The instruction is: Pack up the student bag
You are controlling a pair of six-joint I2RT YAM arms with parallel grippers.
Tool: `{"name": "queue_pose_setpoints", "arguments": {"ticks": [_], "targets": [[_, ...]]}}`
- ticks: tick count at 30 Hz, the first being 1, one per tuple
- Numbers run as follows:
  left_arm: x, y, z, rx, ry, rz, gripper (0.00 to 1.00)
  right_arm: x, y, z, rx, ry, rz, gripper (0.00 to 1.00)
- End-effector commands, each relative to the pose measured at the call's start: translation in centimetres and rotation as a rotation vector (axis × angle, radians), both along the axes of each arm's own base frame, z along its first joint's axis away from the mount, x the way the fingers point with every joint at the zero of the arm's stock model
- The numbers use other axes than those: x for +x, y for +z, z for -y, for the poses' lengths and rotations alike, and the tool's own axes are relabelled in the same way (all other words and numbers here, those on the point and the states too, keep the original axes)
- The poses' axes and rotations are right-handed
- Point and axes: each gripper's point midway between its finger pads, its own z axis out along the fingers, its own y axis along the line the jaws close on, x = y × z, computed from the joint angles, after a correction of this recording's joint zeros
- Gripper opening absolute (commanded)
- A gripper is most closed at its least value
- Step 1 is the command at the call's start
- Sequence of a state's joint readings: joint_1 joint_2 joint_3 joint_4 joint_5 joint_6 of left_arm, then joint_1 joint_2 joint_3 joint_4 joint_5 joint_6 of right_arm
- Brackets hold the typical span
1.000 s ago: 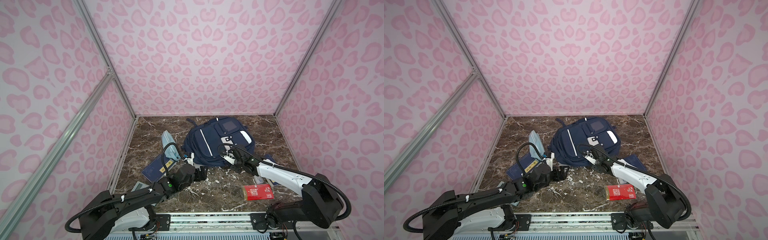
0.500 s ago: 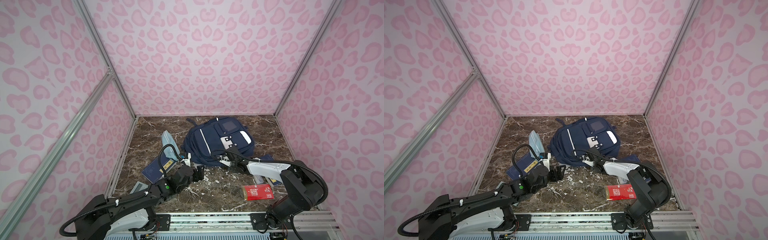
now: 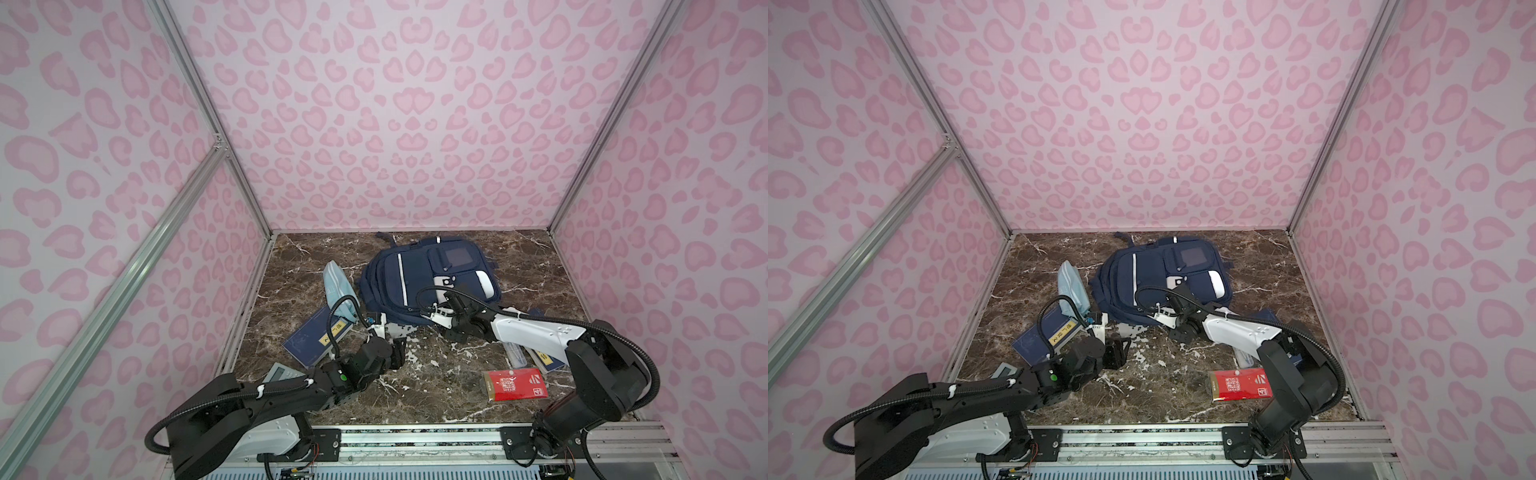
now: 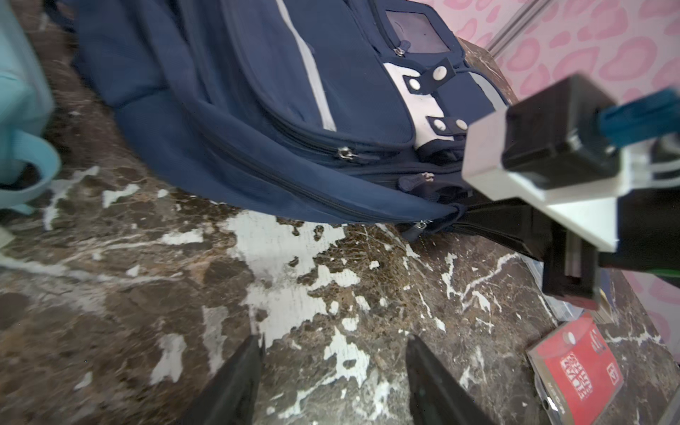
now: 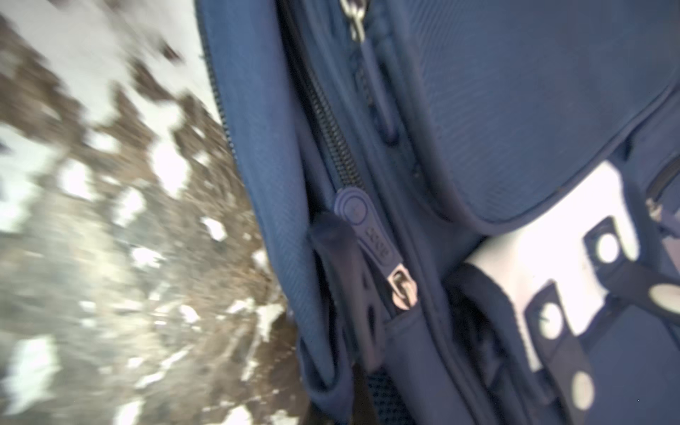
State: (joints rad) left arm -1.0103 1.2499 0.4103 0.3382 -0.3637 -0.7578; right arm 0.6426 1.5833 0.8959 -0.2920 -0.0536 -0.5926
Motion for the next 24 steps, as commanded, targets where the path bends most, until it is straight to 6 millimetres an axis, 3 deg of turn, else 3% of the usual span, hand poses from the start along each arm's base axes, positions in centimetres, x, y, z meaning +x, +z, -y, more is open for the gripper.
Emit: {"name": "queue_pose_setpoints", "arguments": {"ticks": [1, 6, 11, 17, 21, 24], "targets": [[0.8, 2.5, 3.5, -0.079, -0.04, 0.12, 0.6, -0.7, 1.5, -1.8, 0.132, -0.04, -0.042, 0.0], [1.8, 1.9, 7.1, -0.036, -0.083, 0.211, 0.59, -1.5, 2.0, -1.8, 0.148, -0.03, -0.043, 0.0], [2.8, 0.3, 9.1, 0.026, -0.125, 0.262, 0.52, -2.0, 2.1, -2.1, 0.188, -0.018, -0.051, 0.0], [3.4, -1.3, 10.6, 0.057, -0.151, 0.271, 0.49, -2.2, 2.1, -1.9, 0.193, -0.024, -0.071, 0.0], [4.0, -2.5, 10.6, 0.111, -0.129, 0.265, 0.38, -2.2, 2.7, -2.3, 0.219, -0.015, -0.085, 0.0], [4.2, -2.8, 10.7, 0.114, -0.112, 0.268, 0.15, -2.6, 3.1, -2.8, 0.264, -0.006, -0.104, 0.0]]}}
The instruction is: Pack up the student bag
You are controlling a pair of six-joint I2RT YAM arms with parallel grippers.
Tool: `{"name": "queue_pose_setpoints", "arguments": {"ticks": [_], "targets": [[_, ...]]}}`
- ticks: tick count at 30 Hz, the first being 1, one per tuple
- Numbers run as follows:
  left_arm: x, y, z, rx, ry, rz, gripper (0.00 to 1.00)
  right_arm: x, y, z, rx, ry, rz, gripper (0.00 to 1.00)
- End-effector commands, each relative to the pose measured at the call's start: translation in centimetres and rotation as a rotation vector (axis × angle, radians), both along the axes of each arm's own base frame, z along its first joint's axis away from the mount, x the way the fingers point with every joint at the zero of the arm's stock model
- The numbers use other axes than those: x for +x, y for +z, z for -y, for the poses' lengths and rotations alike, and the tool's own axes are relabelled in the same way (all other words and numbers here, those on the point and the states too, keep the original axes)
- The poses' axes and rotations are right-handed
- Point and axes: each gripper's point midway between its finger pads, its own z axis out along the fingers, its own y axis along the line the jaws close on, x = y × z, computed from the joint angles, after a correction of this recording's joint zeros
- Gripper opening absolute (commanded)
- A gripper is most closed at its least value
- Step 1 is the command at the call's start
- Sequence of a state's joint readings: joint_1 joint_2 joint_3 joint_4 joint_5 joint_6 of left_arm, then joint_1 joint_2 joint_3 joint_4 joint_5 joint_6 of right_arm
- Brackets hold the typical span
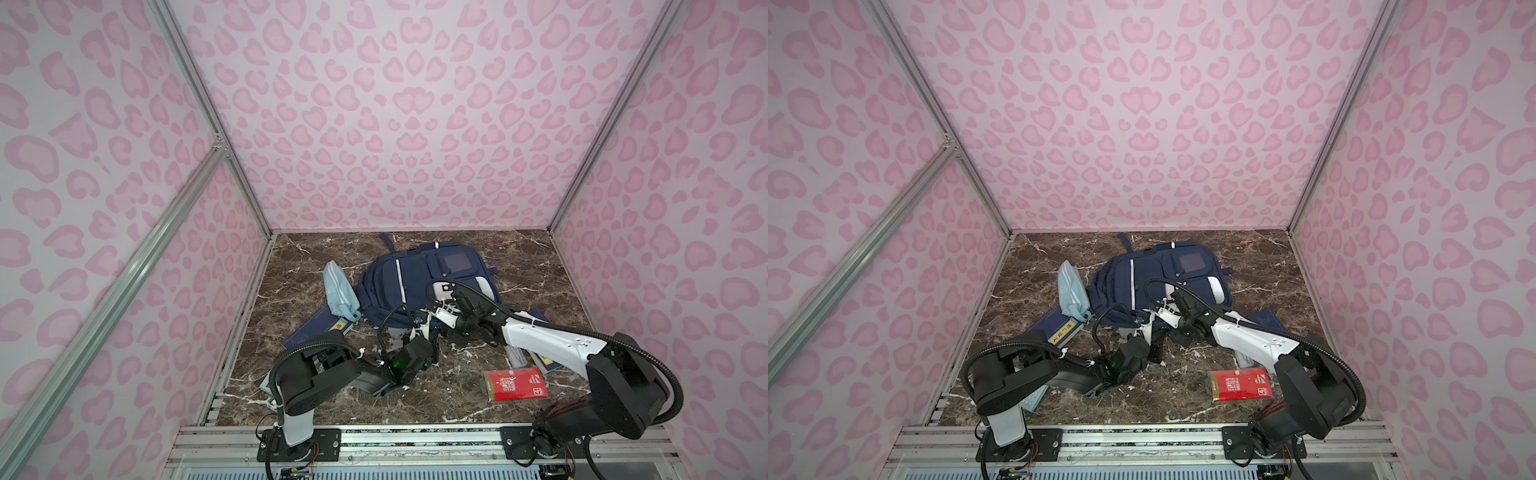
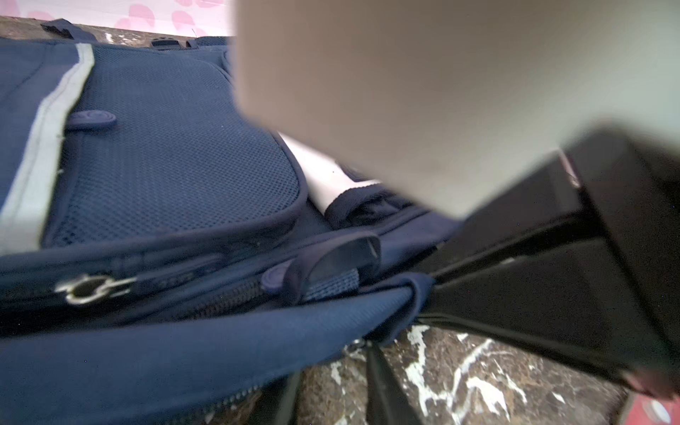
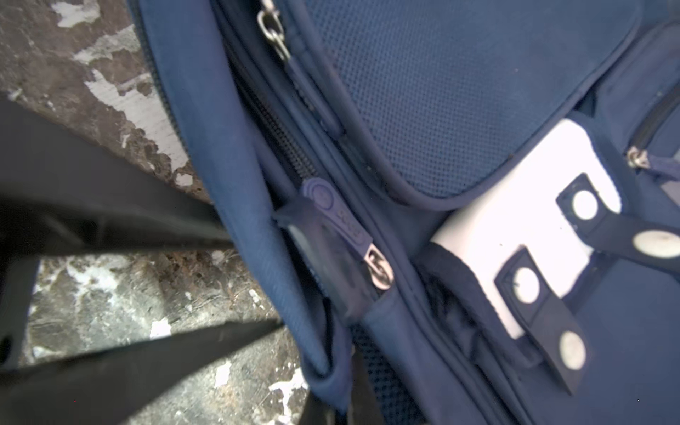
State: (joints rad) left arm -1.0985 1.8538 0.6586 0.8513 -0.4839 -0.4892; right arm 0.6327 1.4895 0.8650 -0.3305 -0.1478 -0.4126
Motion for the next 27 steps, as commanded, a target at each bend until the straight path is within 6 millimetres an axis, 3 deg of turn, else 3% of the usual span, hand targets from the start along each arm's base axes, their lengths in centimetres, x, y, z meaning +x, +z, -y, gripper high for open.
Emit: {"name": "queue_pose_setpoints", "arguments": {"ticks": [1, 3, 7, 9, 13, 17, 19, 21, 22, 23, 26, 27], "targets": [[0.1, -0.4, -0.1, 0.009, 0.011, 0.013, 0.12, -0.7, 1.6, -2.7, 0.131, 0.107, -0.007, 0.0], [-0.3, -0.6, -1.2, -0.025, 0.048, 0.013, 0.03, -0.4, 1.7, -2.6, 0.16, 0.087, -0.013, 0.0], [-1.4, -1.0, -2.0, -0.067, 0.046, 0.016, 0.03, -0.1, 1.8, -1.9, 0.156, 0.066, -0.004, 0.0], [-1.7, -1.0, -1.9, -0.064, 0.045, 0.02, 0.18, -0.2, 1.9, -1.9, 0.156, 0.069, 0.002, 0.0], [-1.2, -0.5, -0.8, -0.038, 0.027, 0.046, 0.3, -0.4, 2.2, -2.0, 0.17, 0.08, 0.004, 0.0], [-0.8, 0.1, -0.5, -0.017, 0.035, 0.067, 0.5, -0.5, 2.3, -2.0, 0.177, 0.082, 0.006, 0.0], [-0.8, 0.2, -0.4, -0.018, 0.029, 0.067, 0.51, -0.5, 2.3, -1.9, 0.176, 0.079, 0.007, 0.0], [-0.6, 0.3, -0.3, -0.004, 0.033, 0.069, 0.49, -0.5, 2.5, -2.0, 0.178, 0.081, 0.01, 0.0], [-0.4, 0.2, -0.4, 0.015, 0.049, 0.069, 0.42, -0.5, 2.5, -2.0, 0.181, 0.081, 0.01, 0.0], [-0.1, 0.1, -0.5, 0.033, 0.062, 0.062, 0.28, -0.5, 2.6, -2.0, 0.184, 0.081, 0.011, 0.0], [0.4, 0.6, -0.8, 0.006, 0.067, 0.066, 0.05, -0.7, 2.8, -2.0, 0.191, 0.082, 0.018, 0.0], [0.5, 0.9, -0.9, 0.012, 0.072, 0.071, 0.03, -0.7, 2.8, -2.0, 0.189, 0.081, 0.021, 0.0]]}}
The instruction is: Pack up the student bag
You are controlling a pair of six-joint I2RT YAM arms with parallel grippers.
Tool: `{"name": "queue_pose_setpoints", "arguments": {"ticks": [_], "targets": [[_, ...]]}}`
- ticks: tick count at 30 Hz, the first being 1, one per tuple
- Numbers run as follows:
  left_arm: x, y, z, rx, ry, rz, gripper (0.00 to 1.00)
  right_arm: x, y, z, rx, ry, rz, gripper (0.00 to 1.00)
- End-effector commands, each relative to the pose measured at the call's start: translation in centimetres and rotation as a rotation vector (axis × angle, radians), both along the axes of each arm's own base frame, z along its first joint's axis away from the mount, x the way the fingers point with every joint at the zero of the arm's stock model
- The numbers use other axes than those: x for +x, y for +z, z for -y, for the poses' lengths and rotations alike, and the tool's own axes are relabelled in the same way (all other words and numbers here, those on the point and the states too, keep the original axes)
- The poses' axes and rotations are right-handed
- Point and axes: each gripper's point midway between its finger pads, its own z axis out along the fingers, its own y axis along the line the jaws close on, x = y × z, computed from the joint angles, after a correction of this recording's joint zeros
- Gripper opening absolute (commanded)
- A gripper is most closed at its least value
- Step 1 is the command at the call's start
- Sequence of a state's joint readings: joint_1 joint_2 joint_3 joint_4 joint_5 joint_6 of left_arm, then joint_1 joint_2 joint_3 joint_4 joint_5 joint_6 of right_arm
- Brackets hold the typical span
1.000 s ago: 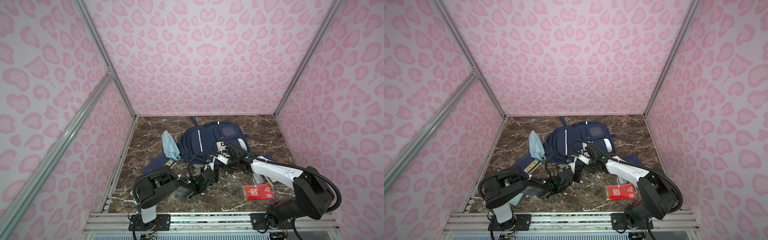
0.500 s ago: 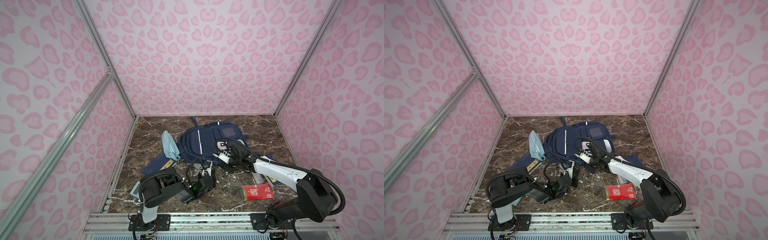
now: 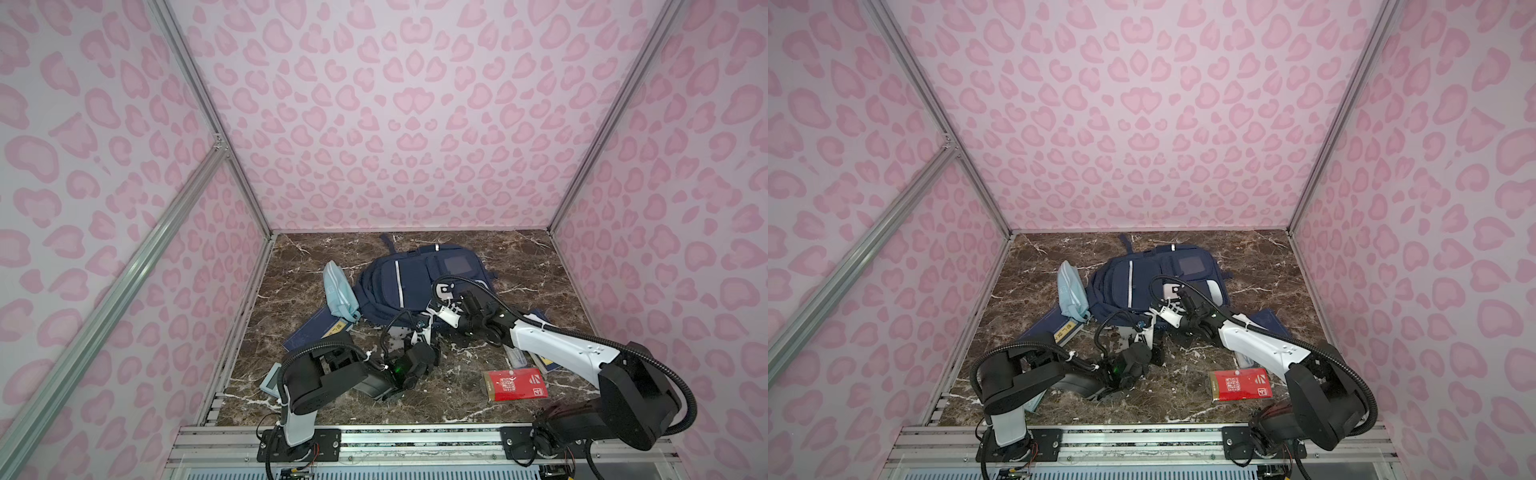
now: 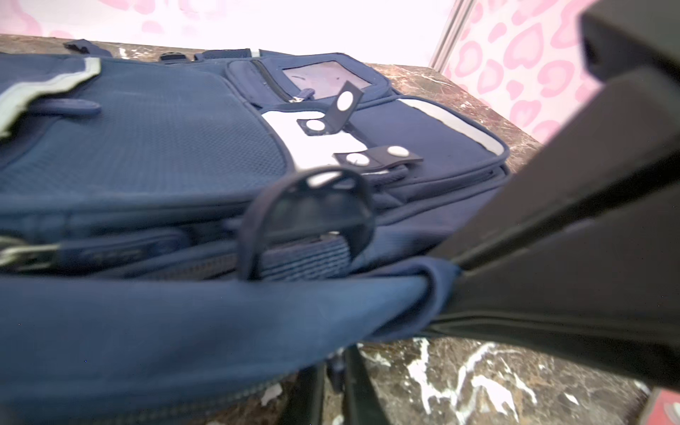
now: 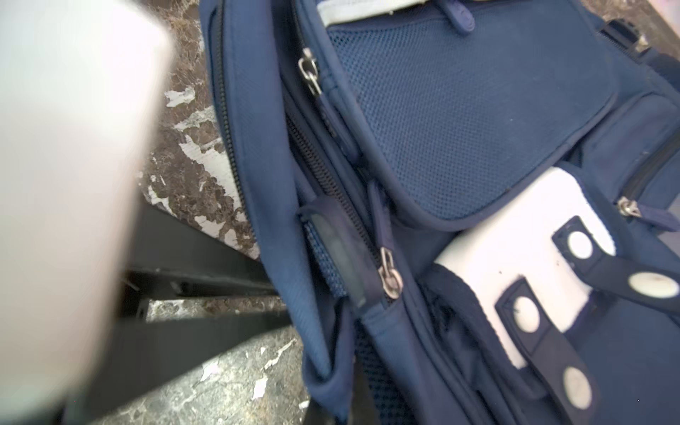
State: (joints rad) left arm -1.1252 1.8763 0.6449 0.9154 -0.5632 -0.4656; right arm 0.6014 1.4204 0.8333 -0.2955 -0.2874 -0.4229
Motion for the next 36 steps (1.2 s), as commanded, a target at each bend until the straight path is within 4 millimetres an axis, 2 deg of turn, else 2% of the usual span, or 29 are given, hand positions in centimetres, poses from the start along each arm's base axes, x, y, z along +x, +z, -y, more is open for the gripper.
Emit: {"name": "queue_pose_setpoints", "arguments": {"ticks": [1, 2, 4, 7, 9, 10, 11, 12, 13, 19, 27, 33, 36], "targets": [[0.7, 1.0, -0.6, 0.011, 0.033, 0.027, 0.03, 0.1, 0.8, -0.9, 0.053, 0.024, 0.026, 0.0], [0.8, 1.4, -0.5, 0.014, 0.031, 0.034, 0.03, 0.1, 0.8, -0.9, 0.054, 0.022, 0.028, 0.0], [0.8, 1.7, -0.3, 0.026, 0.025, 0.043, 0.1, 0.1, 0.8, -1.0, 0.056, 0.026, 0.028, 0.0], [1.0, 1.8, -0.5, 0.04, 0.039, 0.043, 0.11, 0.1, 0.9, -0.8, 0.051, 0.019, 0.03, 0.0], [0.9, 1.7, -1.1, 0.034, 0.048, 0.039, 0.26, 0.2, 0.9, -0.5, 0.038, 0.004, 0.038, 0.0], [0.7, 1.6, -1.4, 0.036, 0.051, 0.037, 0.26, 0.2, 0.9, -0.4, 0.036, 0.002, 0.04, 0.0], [0.7, 1.6, -1.7, 0.04, 0.055, 0.035, 0.18, 0.2, 0.9, -0.4, 0.038, 0.002, 0.041, 0.0], [0.7, 1.5, -1.9, 0.044, 0.052, 0.034, 0.04, 0.2, 0.9, -0.5, 0.044, 0.005, 0.04, 0.0], [0.7, 1.5, -1.9, 0.047, 0.047, 0.034, 0.03, 0.2, 1.0, -0.6, 0.048, 0.009, 0.038, 0.0], [0.5, 2.1, -1.8, 0.042, 0.036, 0.033, 0.03, 0.1, 0.7, -0.5, 0.041, 0.01, 0.038, 0.0], [1.1, 1.3, -5.1, 0.039, 0.074, -0.11, 0.03, 0.8, 0.0, 1.1, -0.018, -0.063, 0.057, 0.0], [1.1, 2.9, -7.3, 0.05, 0.031, -0.148, 0.03, 0.6, -0.6, 2.0, -0.022, -0.082, 0.063, 0.0], [1.2, 3.2, -8.1, 0.067, -0.004, -0.168, 0.03, 1.2, -0.7, 3.3, -0.027, -0.117, 0.084, 0.0]]}}
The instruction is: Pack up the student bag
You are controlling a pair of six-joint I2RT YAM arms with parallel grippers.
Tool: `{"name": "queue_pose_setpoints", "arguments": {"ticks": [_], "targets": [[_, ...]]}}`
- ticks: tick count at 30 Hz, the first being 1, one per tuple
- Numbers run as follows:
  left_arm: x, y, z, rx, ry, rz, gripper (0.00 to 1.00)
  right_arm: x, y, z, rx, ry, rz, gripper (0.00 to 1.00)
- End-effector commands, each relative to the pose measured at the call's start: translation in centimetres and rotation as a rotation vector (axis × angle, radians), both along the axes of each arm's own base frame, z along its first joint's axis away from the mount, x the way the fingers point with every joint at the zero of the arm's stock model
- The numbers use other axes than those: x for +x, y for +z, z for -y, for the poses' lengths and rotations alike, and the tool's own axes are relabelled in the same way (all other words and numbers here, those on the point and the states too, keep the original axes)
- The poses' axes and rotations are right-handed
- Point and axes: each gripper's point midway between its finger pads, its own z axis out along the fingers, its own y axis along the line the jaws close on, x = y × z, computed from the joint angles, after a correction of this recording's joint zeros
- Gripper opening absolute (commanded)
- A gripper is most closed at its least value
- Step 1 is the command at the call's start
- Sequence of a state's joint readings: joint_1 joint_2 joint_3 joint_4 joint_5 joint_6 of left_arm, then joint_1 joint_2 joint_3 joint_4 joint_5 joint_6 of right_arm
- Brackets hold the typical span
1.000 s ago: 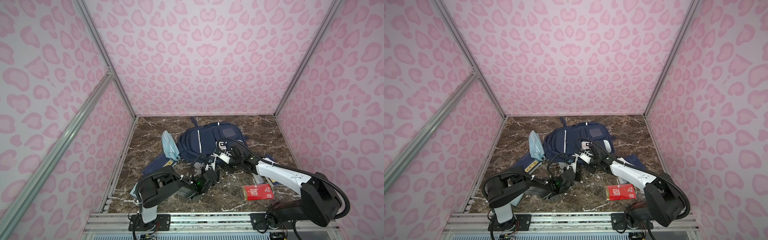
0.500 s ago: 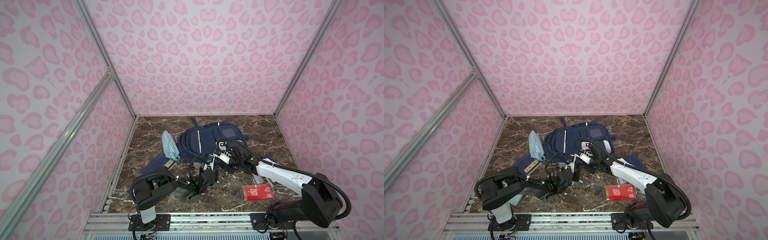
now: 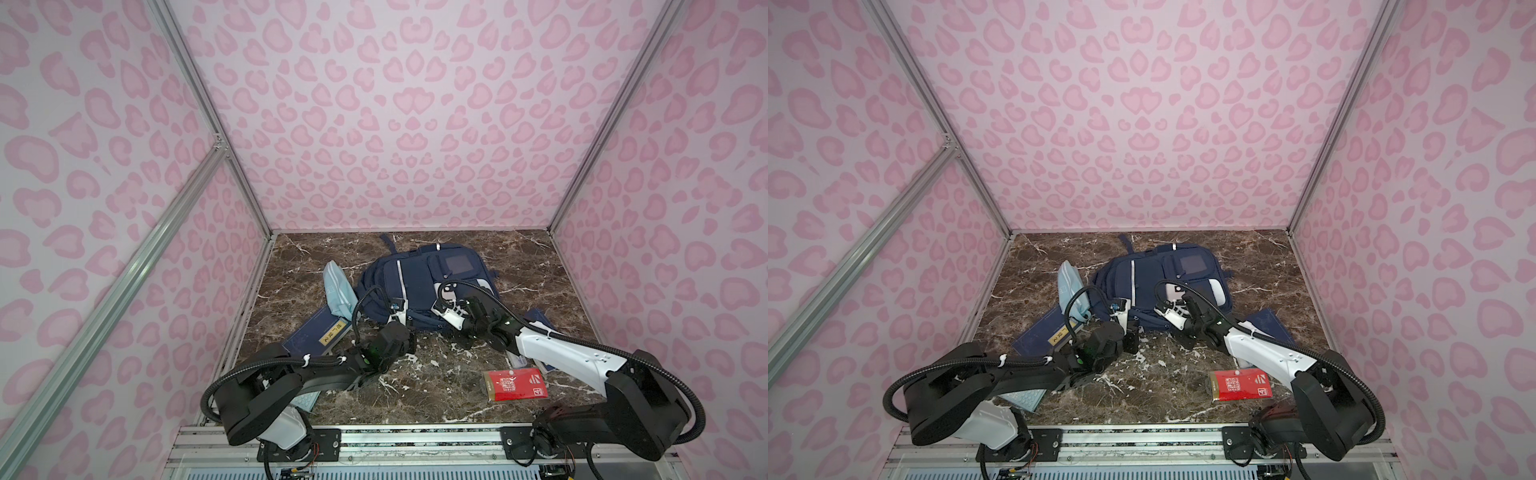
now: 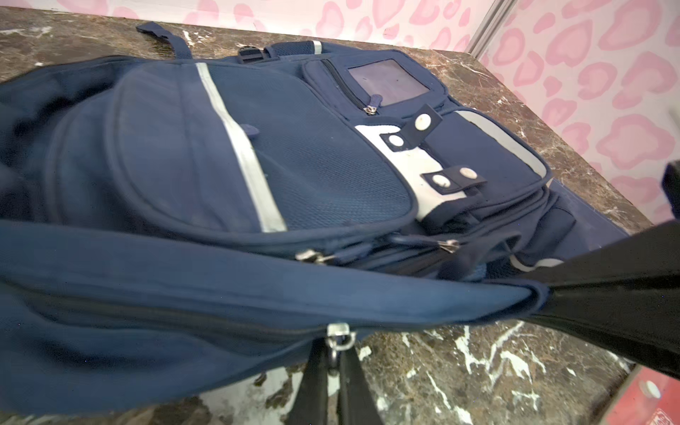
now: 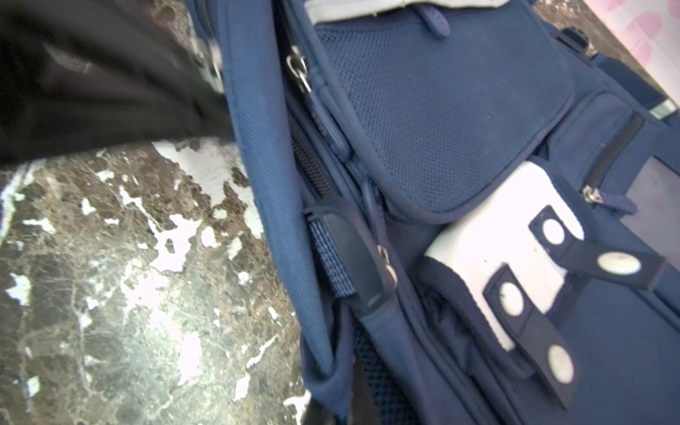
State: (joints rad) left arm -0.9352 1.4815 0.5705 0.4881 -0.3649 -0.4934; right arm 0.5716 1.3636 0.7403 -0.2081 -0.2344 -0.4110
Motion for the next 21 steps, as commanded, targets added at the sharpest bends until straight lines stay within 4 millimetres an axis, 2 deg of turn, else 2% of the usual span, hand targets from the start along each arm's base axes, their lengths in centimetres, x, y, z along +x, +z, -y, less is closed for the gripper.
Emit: {"name": "queue_pose_setpoints", "arguments": {"ticks": [1, 3, 5, 7, 9, 10, 11, 12, 15, 18, 21], "targets": [[-0.1, -0.4, -1.0, 0.039, -0.044, -0.032, 0.03, 0.9, -0.2, 2.0, -0.036, -0.066, 0.034, 0.0], [0.1, -0.5, -1.2, 0.047, -0.046, -0.04, 0.03, 2.3, 0.2, 4.3, -0.072, -0.143, 0.092, 0.0], [-0.1, -0.7, -0.7, 0.069, -0.063, -0.058, 0.03, 3.7, 0.6, 6.5, -0.084, -0.224, 0.143, 0.0], [-0.7, -0.5, 0.4, 0.061, -0.096, -0.061, 0.03, 4.5, 1.2, 7.5, -0.073, -0.265, 0.176, 0.03], [-1.3, -0.5, 1.8, 0.05, -0.134, -0.071, 0.03, 4.6, 2.9, 6.7, 0.005, -0.284, 0.222, 0.2], [-1.6, -0.4, 2.5, 0.043, -0.15, -0.078, 0.03, 4.4, 3.8, 6.2, 0.056, -0.29, 0.243, 0.32], [-1.9, -0.2, 3.3, 0.028, -0.172, -0.084, 0.03, 4.0, 4.9, 5.7, 0.119, -0.291, 0.269, 0.45], [-2.2, -0.1, 4.1, 0.016, -0.19, -0.09, 0.03, 3.3, 5.7, 4.9, 0.181, -0.263, 0.286, 0.53], [-2.8, 0.3, 5.2, -0.03, -0.216, -0.111, 0.03, 0.7, 7.8, 2.4, 0.298, -0.162, 0.337, 0.58], [-3.0, 1.0, 5.7, -0.073, -0.228, -0.118, 0.03, -1.3, 8.7, -0.1, 0.349, -0.056, 0.399, 0.57], [-3.2, 1.6, 6.0, -0.094, -0.242, -0.124, 0.03, -1.7, 8.0, -1.5, 0.368, -0.023, 0.405, 0.56]]}}
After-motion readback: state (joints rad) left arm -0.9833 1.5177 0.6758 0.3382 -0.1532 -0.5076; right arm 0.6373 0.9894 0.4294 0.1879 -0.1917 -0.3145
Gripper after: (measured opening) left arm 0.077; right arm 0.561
